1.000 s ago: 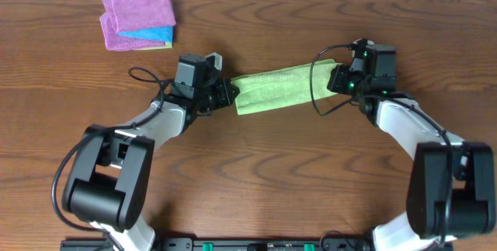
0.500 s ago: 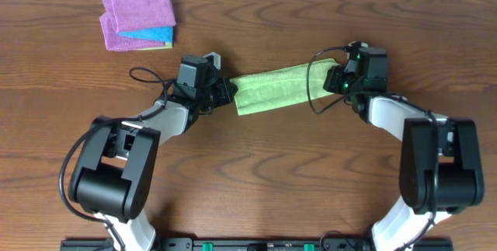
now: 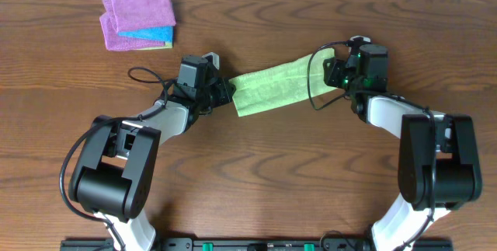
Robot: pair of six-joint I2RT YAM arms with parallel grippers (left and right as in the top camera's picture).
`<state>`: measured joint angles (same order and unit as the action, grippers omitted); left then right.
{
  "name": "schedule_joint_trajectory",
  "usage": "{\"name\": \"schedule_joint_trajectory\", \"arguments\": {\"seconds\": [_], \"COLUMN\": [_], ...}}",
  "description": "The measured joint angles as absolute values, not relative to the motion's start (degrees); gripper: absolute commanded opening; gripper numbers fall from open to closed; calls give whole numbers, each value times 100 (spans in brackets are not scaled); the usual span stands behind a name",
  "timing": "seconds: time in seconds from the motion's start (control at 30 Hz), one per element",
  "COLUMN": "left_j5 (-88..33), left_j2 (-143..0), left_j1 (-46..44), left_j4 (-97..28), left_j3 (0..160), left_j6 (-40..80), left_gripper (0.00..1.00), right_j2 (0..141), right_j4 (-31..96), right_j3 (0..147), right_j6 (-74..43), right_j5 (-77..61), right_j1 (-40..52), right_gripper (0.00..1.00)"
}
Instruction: Fold the cloth
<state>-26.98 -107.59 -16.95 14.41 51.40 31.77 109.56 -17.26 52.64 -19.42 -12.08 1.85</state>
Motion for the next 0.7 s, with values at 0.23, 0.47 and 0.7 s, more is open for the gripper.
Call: {"name": "schedule_joint_trajectory", "arguments": {"seconds": [0.23,0.47,0.7], "left_j5": [-2943,-3262,-3369], "left_j2": [-10759,-10759,-10584], "left_j1": [-1693,-1675,-1522], "left_j4": [1505,1487,746], "left_j3": [5140,5140,5142], "left_j6": [3242,3221,2899], "left_gripper": [31,39,50], "right_j2": [10956,10831,10368], "right_j4": [-1726,-1542,-897], "right_j3": [5269,5273,5282], "right_j6": [-2110,-2189,-2200], "right_j5": [-1208,-1194,-1142], "right_j1": [185,183,152], "right_gripper": [40,40,43]}}
